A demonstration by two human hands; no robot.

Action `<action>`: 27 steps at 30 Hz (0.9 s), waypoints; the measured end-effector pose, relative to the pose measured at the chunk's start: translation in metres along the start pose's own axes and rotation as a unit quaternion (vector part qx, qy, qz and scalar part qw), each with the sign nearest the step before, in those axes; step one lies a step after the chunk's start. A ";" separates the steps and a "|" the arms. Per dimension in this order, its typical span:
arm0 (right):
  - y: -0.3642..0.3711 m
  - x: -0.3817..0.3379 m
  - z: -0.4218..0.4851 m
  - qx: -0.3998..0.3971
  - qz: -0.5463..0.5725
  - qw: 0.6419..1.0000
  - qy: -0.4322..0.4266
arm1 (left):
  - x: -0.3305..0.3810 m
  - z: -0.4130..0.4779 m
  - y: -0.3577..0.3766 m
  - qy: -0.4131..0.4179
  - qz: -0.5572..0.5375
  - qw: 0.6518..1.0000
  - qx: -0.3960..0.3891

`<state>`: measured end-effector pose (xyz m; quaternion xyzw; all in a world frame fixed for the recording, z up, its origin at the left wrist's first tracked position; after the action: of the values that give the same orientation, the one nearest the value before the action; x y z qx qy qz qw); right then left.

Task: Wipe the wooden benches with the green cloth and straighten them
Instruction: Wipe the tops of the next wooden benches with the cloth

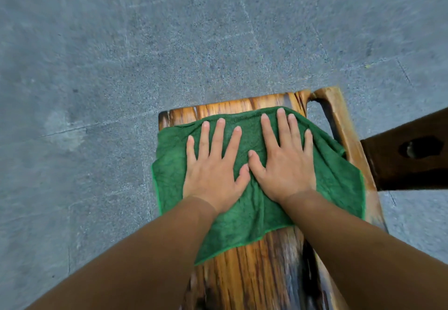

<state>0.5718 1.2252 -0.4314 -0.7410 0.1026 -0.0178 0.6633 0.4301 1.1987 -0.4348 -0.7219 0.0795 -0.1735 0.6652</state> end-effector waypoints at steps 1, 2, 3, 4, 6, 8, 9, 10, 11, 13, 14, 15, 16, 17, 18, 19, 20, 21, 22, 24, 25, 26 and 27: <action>-0.002 -0.007 0.015 -0.003 -0.002 1.000 -0.003 | -0.008 0.014 -0.003 -0.003 -0.002 1.000 -0.002; -0.003 -0.012 0.027 -0.004 -0.001 1.000 -0.004 | -0.015 0.026 -0.005 -0.009 -0.003 1.000 -0.003; -0.005 -0.019 0.044 -0.003 0.002 1.000 -0.001 | -0.026 0.042 -0.008 -0.019 -0.001 1.000 -0.004; -0.006 -0.024 0.057 -0.002 0.003 1.000 0.004 | -0.033 0.055 -0.010 -0.028 0.000 1.000 -0.008; -0.004 -0.032 0.080 0.000 -0.007 1.000 0.008 | -0.046 0.076 -0.012 -0.041 0.005 0.999 -0.016; -0.004 -0.036 0.093 0.003 -0.025 1.000 0.008 | -0.051 0.085 -0.013 -0.044 0.005 0.999 -0.021; -0.004 -0.036 0.096 0.005 -0.033 0.999 0.008 | -0.051 0.087 -0.014 -0.045 0.003 0.999 -0.022; -0.004 -0.038 0.099 0.007 -0.038 0.999 0.004 | -0.051 0.089 -0.016 -0.046 0.003 0.999 -0.023; -0.005 -0.041 0.103 0.005 -0.044 0.999 0.002 | -0.054 0.092 -0.016 -0.049 -0.003 0.998 -0.029; -0.006 -0.048 0.111 -0.005 -0.053 0.999 -0.005 | -0.057 0.097 -0.015 -0.054 -0.020 0.997 -0.049; -0.007 -0.048 0.114 -0.009 -0.054 0.998 -0.010 | -0.056 0.100 -0.014 -0.057 -0.021 0.996 -0.059; -0.006 -0.050 0.117 -0.010 -0.059 0.998 -0.016 | -0.057 0.102 -0.014 -0.061 -0.025 0.996 -0.068; -0.005 -0.051 0.119 -0.010 -0.064 0.998 -0.018 | -0.058 0.104 -0.015 -0.062 -0.032 0.995 -0.071; -0.004 -0.049 0.121 -0.011 -0.069 0.997 -0.017 | -0.056 0.104 -0.015 -0.061 -0.039 0.995 -0.070; -0.005 -0.051 0.123 -0.009 -0.068 0.998 -0.013 | -0.060 0.107 -0.015 -0.054 -0.044 0.995 -0.072; -0.006 -0.052 0.124 -0.011 -0.068 0.998 -0.006 | -0.061 0.108 -0.014 -0.049 -0.054 0.994 -0.081; -0.007 -0.049 0.123 -0.012 -0.074 0.997 -0.005 | -0.057 0.109 -0.015 -0.044 -0.065 0.993 -0.089; -0.006 -0.050 0.123 -0.018 -0.084 0.996 -0.002 | -0.059 0.110 -0.016 -0.041 -0.076 0.991 -0.103; -0.005 -0.051 0.123 -0.021 -0.091 0.996 -0.004 | -0.058 0.110 -0.015 -0.036 -0.094 0.988 -0.119; -0.006 -0.052 0.125 -0.019 -0.107 0.994 0.011 | -0.061 0.116 -0.016 0.016 -0.101 0.986 -0.134; -0.006 -0.052 0.126 -0.024 -0.115 0.993 0.024 | -0.061 0.118 -0.014 0.056 -0.108 0.982 -0.143; -0.007 -0.057 0.128 -0.025 -0.121 0.991 0.045 | -0.070 0.119 -0.011 0.084 -0.128 0.975 -0.161; -0.007 -0.057 0.128 -0.026 -0.128 0.989 0.063 | -0.076 0.119 -0.004 0.081 -0.167 0.964 -0.189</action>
<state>0.5372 1.3609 -0.4338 -0.7625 0.0487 -0.1466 0.6283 0.4013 1.3363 -0.4483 -0.8211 0.0428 -0.3214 0.4698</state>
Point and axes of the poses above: each hand's wrist, its own z-axis towards the middle knuckle, its own y-axis out of the palm, x = y × z, the point moved 8 cm from there along z, towards the middle knuckle, and after that the axes turned 15 degrees about y, right-handed, at the moved point
